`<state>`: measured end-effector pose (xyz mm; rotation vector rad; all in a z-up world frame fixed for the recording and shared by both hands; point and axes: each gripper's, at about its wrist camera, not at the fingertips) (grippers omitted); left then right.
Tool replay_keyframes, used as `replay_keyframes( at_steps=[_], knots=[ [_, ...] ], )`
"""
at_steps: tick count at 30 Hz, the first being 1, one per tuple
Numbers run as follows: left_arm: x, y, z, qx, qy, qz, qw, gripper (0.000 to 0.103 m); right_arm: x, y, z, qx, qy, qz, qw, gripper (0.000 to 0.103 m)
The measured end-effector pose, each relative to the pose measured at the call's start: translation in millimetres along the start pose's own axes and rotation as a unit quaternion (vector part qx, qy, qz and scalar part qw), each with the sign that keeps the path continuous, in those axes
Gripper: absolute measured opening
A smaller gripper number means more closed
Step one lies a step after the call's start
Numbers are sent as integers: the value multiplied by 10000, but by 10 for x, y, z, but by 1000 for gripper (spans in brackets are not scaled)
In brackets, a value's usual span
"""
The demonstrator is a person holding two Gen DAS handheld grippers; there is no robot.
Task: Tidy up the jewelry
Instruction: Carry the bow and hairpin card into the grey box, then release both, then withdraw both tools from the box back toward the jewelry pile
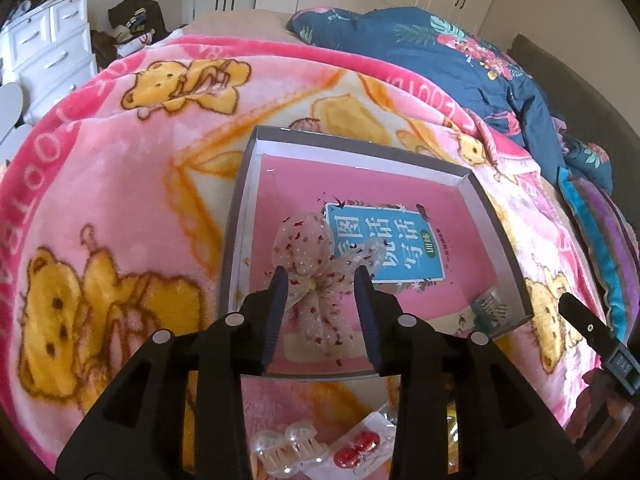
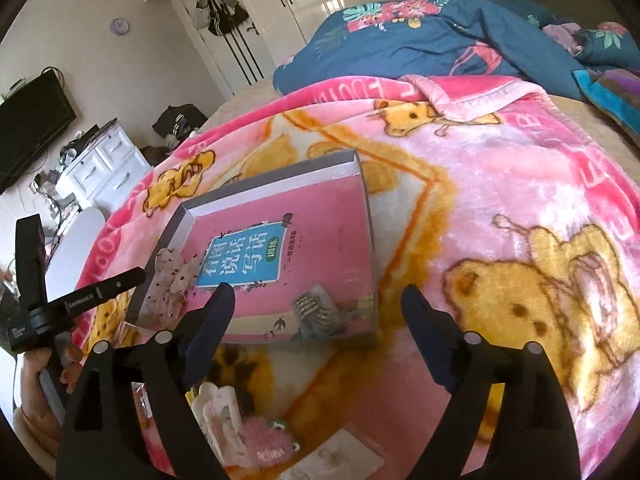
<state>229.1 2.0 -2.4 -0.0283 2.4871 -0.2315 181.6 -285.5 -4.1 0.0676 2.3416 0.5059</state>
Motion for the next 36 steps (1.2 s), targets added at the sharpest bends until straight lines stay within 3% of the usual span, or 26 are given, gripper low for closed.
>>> replay_keyframes(
  at_steps=[6,8,23,36],
  knots=[
    [8,-9,-159,-14,-142,12,9999,40,65,43,-150,17,-70,-80,9999,88],
    [9,-14,-228,-22,-205,20,9998,49,78,57,-181,-4,-70,-83,9999,89],
    [68,55,-789,-61,-620,-28,9981,92,125,272,-501,-118,-259,-295,9992,95],
    [228,128,-1018,-189,-730,-24,9972,93,210,511,-681,-208,-380,-664,9969,96]
  ],
)
Point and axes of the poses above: each gripper's, at about its wrist camera, not at the fingertips, and z roughly the way its jaws point, y to its left, x to its underside, and after that the axes turned 3 degrees about -x, right-handed
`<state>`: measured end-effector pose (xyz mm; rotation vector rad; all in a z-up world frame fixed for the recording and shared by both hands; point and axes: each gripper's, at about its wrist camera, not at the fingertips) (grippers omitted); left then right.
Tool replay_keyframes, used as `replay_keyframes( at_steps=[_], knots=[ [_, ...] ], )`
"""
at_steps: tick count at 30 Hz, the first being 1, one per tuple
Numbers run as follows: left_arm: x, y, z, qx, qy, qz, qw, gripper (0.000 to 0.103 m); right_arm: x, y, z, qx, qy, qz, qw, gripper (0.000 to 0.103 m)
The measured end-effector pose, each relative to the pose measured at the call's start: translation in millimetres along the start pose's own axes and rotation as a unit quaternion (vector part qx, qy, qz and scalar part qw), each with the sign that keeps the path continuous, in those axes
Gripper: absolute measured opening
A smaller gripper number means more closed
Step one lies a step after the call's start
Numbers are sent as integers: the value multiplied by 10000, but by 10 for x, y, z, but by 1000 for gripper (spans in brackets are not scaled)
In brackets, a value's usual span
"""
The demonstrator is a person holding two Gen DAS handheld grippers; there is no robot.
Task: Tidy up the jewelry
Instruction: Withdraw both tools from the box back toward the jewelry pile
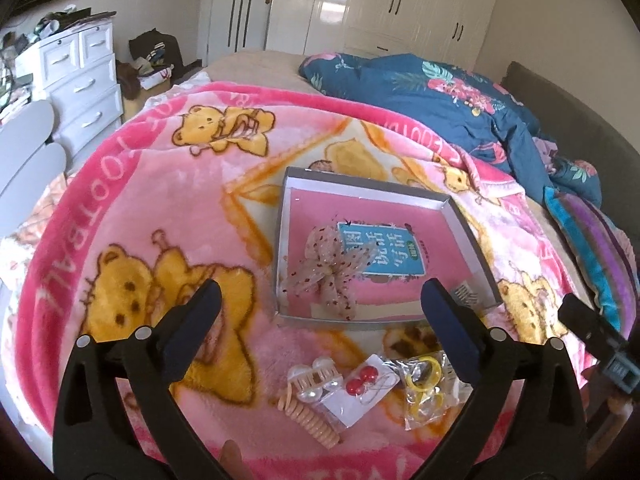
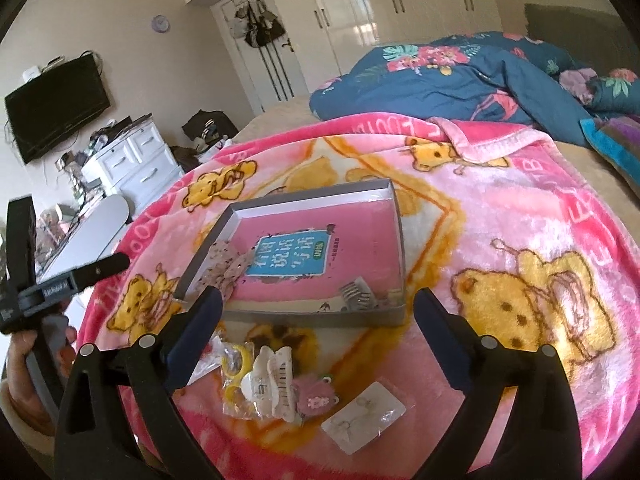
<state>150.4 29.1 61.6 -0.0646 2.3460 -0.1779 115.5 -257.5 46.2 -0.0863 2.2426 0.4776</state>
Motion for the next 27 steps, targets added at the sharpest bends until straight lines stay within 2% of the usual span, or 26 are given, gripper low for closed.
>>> replay_keyframes(
  at_steps=[10,27],
  knots=[
    [173,88,-89,-140,16,-43,9999,93,174,197,10,-169,192,-320,9992,96],
    [491,197,-136,-143,217,-58,9996,94,396,386,19,-315,534,-684,9957,96]
  ],
)
Point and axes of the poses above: each gripper's, at about its wrist camera, not at the fingertips, and z roughly the way its jaws point, y to its left, x to its underside, and after that the axes turned 3 degrees about -x, right-handed
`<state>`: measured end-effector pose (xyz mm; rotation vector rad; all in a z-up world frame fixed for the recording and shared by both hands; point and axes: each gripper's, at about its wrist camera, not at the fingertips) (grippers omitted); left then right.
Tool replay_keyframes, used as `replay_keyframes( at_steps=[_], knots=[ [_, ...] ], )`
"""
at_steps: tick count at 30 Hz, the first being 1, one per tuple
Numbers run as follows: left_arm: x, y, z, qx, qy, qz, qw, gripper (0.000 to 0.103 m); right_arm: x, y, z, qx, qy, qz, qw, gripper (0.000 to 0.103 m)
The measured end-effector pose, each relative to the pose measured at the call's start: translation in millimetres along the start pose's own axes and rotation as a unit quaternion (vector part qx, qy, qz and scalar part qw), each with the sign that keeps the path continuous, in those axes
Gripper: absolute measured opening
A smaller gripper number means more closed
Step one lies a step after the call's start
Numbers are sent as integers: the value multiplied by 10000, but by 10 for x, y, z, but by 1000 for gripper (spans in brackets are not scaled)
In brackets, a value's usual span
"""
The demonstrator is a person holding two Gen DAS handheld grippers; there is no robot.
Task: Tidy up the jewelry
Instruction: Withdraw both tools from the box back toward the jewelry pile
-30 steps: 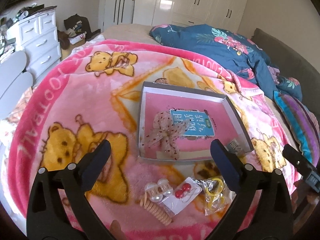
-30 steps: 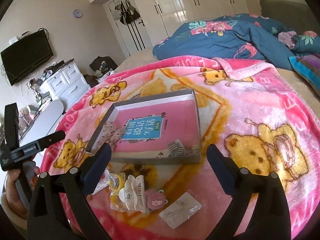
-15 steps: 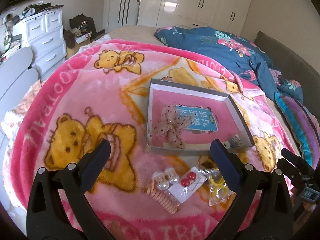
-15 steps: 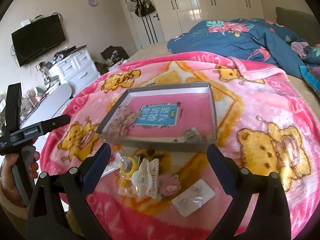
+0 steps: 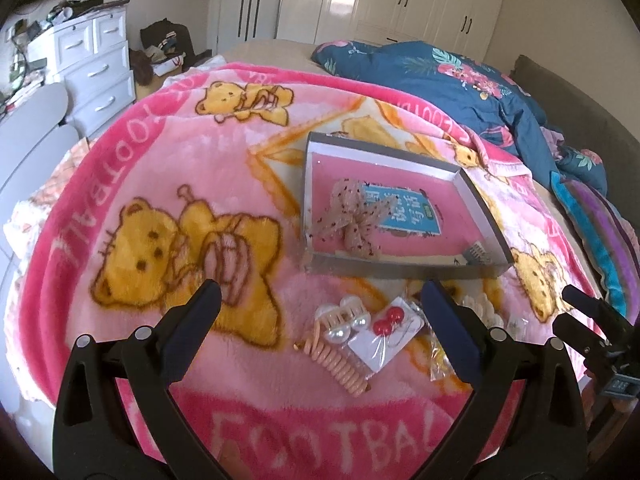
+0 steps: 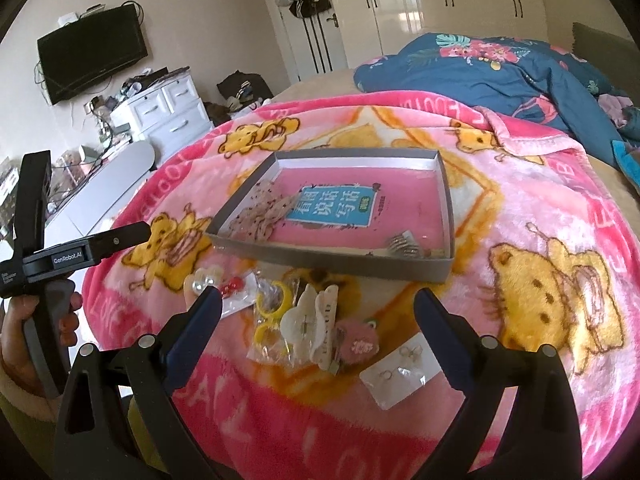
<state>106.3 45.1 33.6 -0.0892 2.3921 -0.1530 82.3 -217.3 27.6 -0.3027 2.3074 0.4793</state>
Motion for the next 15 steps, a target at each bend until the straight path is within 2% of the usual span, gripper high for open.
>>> replay_keyframes(
  at_steps=[9,15],
  knots=[
    [206,-6,117,-48,313,168,9994,94,91,96,46,-19,211,-245,9995,96],
    [273,-47,138,-83,333,345,9988,93,183,137,149,-39,433,-338,9985,96]
  ],
)
Point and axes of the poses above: each gripper's, at about its wrist camera, not at the fingertips, and z roughly the way its jaws point, y to its left, x to its underside, and after that the axes turned 3 degrees about -x, right-handed
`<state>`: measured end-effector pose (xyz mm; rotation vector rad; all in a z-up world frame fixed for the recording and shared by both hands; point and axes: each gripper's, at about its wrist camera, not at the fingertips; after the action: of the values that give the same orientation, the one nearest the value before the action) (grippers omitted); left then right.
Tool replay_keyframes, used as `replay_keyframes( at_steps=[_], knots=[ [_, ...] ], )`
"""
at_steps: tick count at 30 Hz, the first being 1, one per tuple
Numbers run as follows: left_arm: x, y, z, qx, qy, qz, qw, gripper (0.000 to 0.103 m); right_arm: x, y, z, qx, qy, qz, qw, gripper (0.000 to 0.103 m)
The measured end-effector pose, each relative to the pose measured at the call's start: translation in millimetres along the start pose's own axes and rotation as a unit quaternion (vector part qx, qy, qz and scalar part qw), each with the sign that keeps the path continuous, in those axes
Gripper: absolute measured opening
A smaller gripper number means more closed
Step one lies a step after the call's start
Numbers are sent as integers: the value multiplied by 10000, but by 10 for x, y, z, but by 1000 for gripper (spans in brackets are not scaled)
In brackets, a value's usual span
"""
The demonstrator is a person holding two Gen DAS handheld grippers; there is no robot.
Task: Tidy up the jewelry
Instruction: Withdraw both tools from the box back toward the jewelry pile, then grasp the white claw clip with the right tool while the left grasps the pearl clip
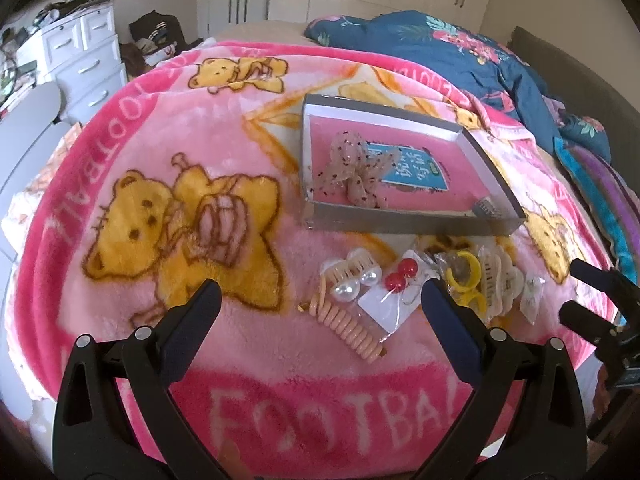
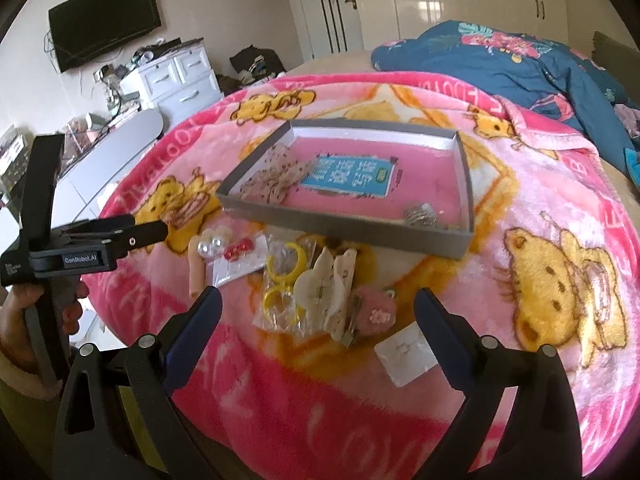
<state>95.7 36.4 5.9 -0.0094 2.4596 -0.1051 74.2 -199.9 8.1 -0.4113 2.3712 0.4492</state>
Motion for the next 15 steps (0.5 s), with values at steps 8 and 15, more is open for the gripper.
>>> replay_keyframes(
  at_steps=[8,15],
  knots=[
    [58,-104,127,-46,57,306,9995,93,69,92,218,1,220,-160,9996,83],
    [105,-200,259,-43,173,552,9983,92,66,50,443,-21,378,-68,9993,63]
  ],
)
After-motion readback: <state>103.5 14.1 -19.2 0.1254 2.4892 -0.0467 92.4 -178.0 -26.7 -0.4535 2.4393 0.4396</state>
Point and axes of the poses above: each gripper's, at about its wrist camera, not at the fingertips, and z roughly the way its jaws point, y to its left, x to its underside, and after that the axes turned 3 degrees about -x, right-handed
